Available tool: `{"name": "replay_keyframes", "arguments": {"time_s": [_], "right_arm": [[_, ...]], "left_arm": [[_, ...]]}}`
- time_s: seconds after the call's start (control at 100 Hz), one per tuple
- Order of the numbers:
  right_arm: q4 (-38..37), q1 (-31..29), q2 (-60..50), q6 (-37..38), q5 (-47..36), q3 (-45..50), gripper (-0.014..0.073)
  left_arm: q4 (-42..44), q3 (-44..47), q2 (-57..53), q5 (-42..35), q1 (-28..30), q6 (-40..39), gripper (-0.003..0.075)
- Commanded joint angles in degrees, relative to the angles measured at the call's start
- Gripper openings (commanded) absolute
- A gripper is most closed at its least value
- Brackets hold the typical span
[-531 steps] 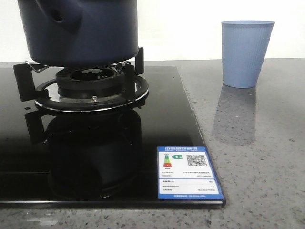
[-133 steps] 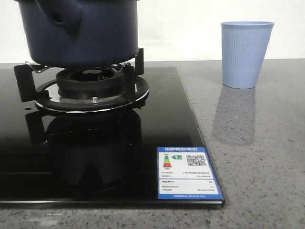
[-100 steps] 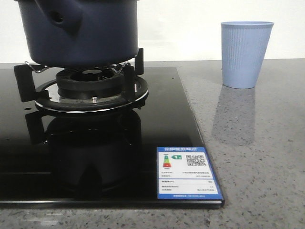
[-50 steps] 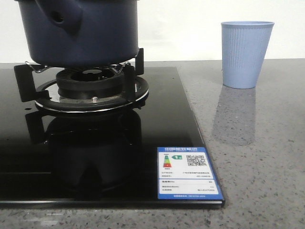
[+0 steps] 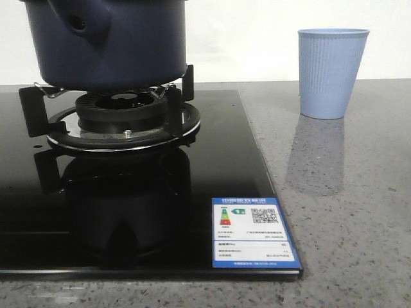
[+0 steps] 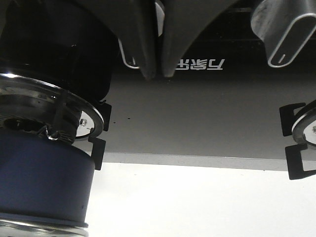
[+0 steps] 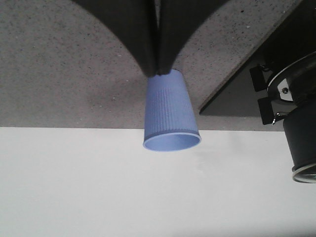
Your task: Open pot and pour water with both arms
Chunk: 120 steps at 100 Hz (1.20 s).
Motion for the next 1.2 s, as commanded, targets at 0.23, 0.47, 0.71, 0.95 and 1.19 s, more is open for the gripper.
{"name": "replay_keyframes", "arguments": {"time_s": [0.23,0.47,0.71,0.95,1.19], "right_arm": [[10.9,0.0,0.5,-14.5,3.0,-1.3,-0.0074],[59.5,0.0,0.5,-65.8,2.7,-1.3,-0.0074],[63.8,0.0,0.5,-72.9,-6.3,-1.3,-0.0074],[64.0,0.0,0.5,-72.8,-8.1,-1.3,-0.0074],[104.1,0.0,2.2,-113.7,-16.5,1.6,-0.0074]], "left_arm": [[-0.5,1.9,-1.6,-4.3,0.1,-0.6,-0.0019],[-0.5,1.9,-1.6,-4.3,0.1,-0.6,-0.0019],[-0.5,1.9,-1.6,-4.3,0.1,-0.6,-0.0019],[-0.5,1.9,-1.6,-4.3,0.1,-0.6,-0.0019],[-0.5,1.9,-1.6,-4.3,0.1,-0.6,-0.0019]]}}
